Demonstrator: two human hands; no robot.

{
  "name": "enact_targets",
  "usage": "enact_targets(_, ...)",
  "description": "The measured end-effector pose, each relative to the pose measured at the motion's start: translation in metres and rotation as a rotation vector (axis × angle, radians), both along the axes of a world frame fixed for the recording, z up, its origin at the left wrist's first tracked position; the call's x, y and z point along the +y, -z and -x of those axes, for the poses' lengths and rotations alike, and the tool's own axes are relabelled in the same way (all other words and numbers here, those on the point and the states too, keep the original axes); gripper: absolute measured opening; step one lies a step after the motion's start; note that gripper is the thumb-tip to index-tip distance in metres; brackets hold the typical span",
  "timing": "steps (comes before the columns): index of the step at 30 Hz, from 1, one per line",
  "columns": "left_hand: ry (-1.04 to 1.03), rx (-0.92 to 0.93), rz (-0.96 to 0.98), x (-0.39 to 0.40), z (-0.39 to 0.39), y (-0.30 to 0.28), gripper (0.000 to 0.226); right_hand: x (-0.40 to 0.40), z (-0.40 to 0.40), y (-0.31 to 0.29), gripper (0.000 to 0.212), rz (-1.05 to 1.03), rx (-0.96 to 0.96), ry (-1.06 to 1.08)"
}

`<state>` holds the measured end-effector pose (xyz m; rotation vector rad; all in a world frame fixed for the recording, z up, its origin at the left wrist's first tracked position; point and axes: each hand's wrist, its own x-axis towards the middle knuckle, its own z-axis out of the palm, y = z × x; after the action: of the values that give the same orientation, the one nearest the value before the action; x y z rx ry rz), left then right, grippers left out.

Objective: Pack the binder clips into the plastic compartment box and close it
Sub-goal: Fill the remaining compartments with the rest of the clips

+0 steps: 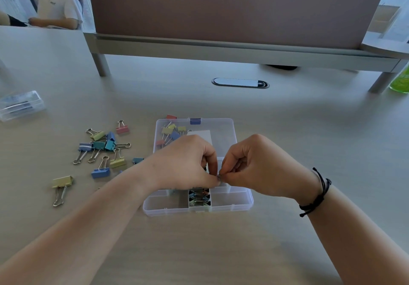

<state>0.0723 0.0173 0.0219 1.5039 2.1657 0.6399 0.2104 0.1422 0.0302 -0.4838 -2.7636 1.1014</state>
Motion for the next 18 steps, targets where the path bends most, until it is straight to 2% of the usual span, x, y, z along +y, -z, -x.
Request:
enact_targets(10, -0.002, -0.094, -0.008, -0.0001, 0.0029, -0.0033, 0.018, 0.0035, -0.0034, -0.0041, 0.01, 0.017, -0.02, 0.008)
enact_targets(18, 0.003, -0.082, 0.001, -0.0002, -0.0005, -0.0047, 0.014, 0.0025, -0.0023, -0.0027, 0.008, -0.058, -0.057, -0.034)
